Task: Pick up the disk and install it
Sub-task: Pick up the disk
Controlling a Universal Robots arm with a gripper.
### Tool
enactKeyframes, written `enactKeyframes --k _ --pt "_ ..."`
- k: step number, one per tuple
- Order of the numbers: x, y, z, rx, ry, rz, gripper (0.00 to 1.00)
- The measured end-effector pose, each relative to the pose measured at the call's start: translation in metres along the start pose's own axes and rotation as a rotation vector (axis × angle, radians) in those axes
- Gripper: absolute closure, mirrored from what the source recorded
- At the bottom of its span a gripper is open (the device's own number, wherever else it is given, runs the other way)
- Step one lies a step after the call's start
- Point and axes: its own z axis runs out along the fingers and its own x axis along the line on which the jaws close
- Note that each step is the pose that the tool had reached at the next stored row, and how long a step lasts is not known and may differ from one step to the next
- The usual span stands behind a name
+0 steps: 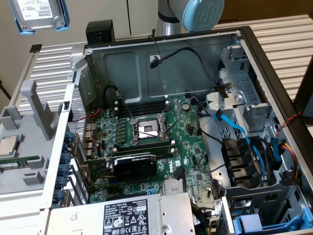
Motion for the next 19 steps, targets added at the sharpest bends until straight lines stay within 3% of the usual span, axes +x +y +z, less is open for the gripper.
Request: enactKeyframes --k 6,14,19 --pt "0.007 -0.0226 -0.0041 0.0001 -0.0004 0.000 0.64" --pt "0.024 -0.0363 -0.0051 0.0000 -0.0003 0.000 0.64" --pt "0.026 -0.0492 -0.0054 0.0001 -0.0004 0.000 0.64"
